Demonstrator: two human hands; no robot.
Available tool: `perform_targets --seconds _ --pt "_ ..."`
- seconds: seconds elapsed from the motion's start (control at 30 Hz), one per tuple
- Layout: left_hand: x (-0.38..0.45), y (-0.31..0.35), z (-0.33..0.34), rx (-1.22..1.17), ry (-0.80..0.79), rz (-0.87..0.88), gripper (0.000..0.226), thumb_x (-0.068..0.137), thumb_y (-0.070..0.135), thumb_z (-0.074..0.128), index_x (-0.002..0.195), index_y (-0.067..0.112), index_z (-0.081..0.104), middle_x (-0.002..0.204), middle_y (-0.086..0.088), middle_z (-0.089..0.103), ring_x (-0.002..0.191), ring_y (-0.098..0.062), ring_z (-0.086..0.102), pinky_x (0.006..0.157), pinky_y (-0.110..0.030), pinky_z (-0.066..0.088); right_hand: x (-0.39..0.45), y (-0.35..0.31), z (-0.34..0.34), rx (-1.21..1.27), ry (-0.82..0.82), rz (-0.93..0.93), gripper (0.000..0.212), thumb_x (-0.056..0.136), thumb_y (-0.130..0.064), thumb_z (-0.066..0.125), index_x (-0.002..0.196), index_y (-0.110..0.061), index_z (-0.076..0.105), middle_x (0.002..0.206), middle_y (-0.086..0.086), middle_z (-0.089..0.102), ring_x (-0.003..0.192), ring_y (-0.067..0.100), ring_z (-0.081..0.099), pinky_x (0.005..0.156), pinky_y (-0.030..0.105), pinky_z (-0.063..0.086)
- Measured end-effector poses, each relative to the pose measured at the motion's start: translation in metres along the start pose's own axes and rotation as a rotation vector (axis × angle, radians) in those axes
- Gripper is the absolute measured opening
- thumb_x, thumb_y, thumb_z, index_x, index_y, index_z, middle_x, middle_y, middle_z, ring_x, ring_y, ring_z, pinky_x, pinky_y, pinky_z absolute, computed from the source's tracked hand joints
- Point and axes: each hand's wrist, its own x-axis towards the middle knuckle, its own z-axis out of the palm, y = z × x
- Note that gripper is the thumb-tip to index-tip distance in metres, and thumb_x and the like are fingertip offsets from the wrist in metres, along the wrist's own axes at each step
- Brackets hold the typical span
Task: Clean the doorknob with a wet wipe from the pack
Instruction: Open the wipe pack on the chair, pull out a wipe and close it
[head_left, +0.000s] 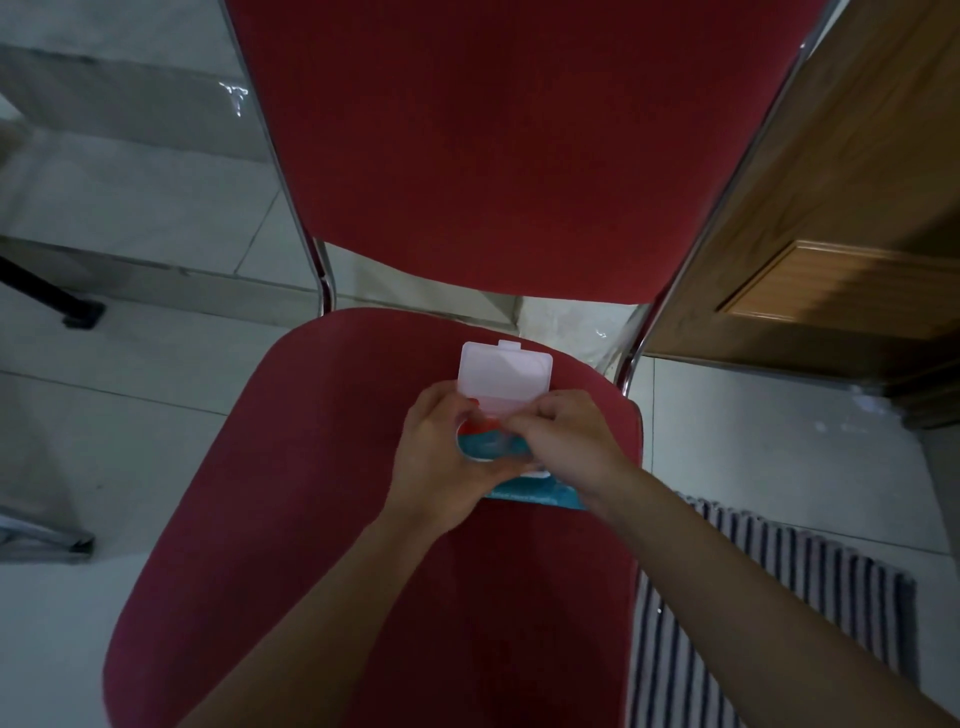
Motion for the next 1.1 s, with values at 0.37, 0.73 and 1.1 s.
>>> perform_targets --seconds 0.37,0.73,1.1 --pt "0.001 -0.006 -0.011 0.036 0.082 -0.027 0.014 0.085 0.018 0.059 0.099 0.018 0.064 0.080 0.014 0.058 0.069 -0.004 0.055 0.064 -0.005 0.042 -0.005 0.013 0.011 -0.417 0.182 -0.307 0.007 0.078 -0.024 0.065 0.081 -0.025 0.071 0.099 -0.002 0.045 0.098 0.013 0.038 0.080 0.033 0.030" --pt "0.005 -0.012 -0.014 -0.049 0.056 -0.094 0.018 0.085 0.020 0.060 0.102 0.019 0.065 0.099 0.001 0.068 0.086 -0.009 0.063 0.065 -0.003 0.042 -0.001 0.004 0.011 -0.820 0.033 -0.762 0.009 0.066 -0.006 0.072 0.074 -0.011 0.073 0.087 0.014 0.053 0.080 0.029 0.053 0.059 0.035 0.039" --pt "0.006 -0.013 -0.014 -0.063 0.073 -0.095 0.013 0.085 0.019 0.061 0.097 0.016 0.065 0.098 -0.001 0.066 0.079 -0.005 0.059 0.063 0.001 0.040 0.005 0.000 0.000 -0.268 -0.135 -0.429 0.008 0.088 -0.006 0.052 0.088 -0.013 0.057 0.079 0.001 0.060 0.070 0.013 0.055 0.058 0.013 0.042"
